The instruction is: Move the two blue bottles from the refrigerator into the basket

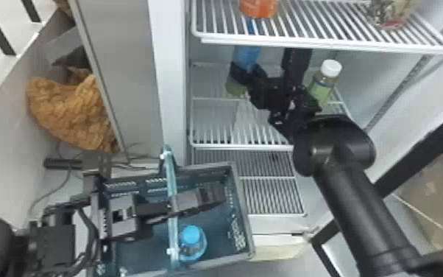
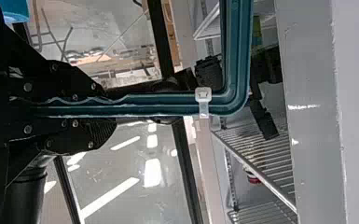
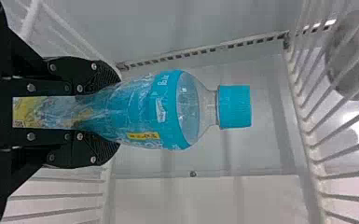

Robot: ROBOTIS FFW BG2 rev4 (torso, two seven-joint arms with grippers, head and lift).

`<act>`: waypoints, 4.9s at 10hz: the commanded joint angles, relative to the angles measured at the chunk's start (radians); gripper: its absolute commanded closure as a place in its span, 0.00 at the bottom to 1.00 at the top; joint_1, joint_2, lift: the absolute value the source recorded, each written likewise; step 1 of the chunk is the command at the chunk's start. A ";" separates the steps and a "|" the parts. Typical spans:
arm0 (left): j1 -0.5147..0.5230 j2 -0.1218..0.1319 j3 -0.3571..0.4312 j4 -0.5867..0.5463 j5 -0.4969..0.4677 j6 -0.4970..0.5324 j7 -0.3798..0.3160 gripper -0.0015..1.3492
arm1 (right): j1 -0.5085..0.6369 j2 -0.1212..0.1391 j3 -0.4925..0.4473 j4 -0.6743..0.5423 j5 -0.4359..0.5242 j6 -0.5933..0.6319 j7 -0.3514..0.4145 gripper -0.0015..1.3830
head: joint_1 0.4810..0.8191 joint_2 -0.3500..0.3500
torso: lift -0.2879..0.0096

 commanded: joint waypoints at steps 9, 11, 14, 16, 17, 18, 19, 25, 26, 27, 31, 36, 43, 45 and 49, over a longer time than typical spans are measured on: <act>0.017 -0.003 -0.003 -0.001 0.004 -0.006 0.001 0.89 | 0.353 -0.041 -0.095 -0.405 -0.095 0.073 0.115 0.93 | 0.63 0.30 | 0.23; 0.022 -0.005 -0.003 0.001 0.002 -0.006 0.001 0.89 | 0.434 -0.049 -0.115 -0.521 -0.109 0.105 0.128 0.93 | 0.63 0.29 | 0.23; 0.029 -0.006 0.001 0.001 0.004 -0.006 0.006 0.89 | 0.564 -0.080 -0.121 -0.714 -0.171 0.171 0.154 0.93 | 0.63 0.29 | 0.23; 0.031 -0.006 0.001 0.001 0.006 -0.006 0.008 0.89 | 0.645 -0.097 -0.125 -0.815 -0.209 0.225 0.173 0.93 | 0.63 0.32 | 0.23; 0.029 -0.006 0.001 0.001 0.008 -0.009 0.008 0.89 | 0.682 -0.100 -0.129 -0.849 -0.217 0.255 0.181 0.93 | 0.63 0.33 | 0.23; 0.029 -0.006 0.001 0.001 0.008 -0.009 0.008 0.89 | 0.709 -0.101 -0.133 -0.869 -0.223 0.279 0.190 0.93 | 0.63 0.34 | 0.23; 0.029 -0.006 0.001 0.001 0.008 -0.011 0.008 0.89 | 0.733 -0.103 -0.133 -0.881 -0.227 0.301 0.199 0.93 | 0.63 0.34 | 0.23; 0.029 -0.005 0.009 0.001 0.018 -0.021 0.008 0.89 | 0.802 -0.101 -0.121 -0.894 -0.241 0.380 0.250 0.93 | 0.63 0.38 | 0.23; 0.029 -0.005 0.007 0.001 0.018 -0.021 0.008 0.89 | 0.809 -0.098 -0.115 -0.911 -0.243 0.387 0.253 0.93 | 0.63 0.39 | 0.23; 0.026 -0.005 0.005 0.001 0.018 -0.024 0.008 0.89 | 0.814 -0.098 -0.105 -0.916 -0.235 0.390 0.256 0.90 | 0.63 0.41 | 0.23; 0.026 -0.003 0.003 0.001 0.022 -0.028 0.008 0.89 | 0.836 -0.080 -0.171 -0.921 -0.225 0.409 0.263 0.06 | 0.63 0.41 | 0.23; 0.026 -0.003 0.001 0.001 0.028 -0.031 0.008 0.89 | 0.910 -0.052 -0.294 -0.953 -0.239 0.265 0.282 0.14 | 0.63 0.30 | 0.23; 0.061 -0.006 -0.001 0.001 0.036 -0.031 0.014 0.89 | 1.119 -0.014 -0.344 -0.854 -0.289 -0.212 0.329 0.14 | 0.63 0.07 | 0.23; 0.076 -0.006 0.001 0.001 0.040 -0.028 0.015 0.89 | 1.192 0.000 -0.372 -0.894 -0.241 -0.214 0.322 0.14 | 0.63 0.03 | 0.23; 0.107 -0.008 0.013 -0.001 0.048 -0.031 0.015 0.89 | 1.317 0.040 -0.472 -0.989 -0.169 -0.214 0.317 0.14 | 0.63 0.00 | 0.23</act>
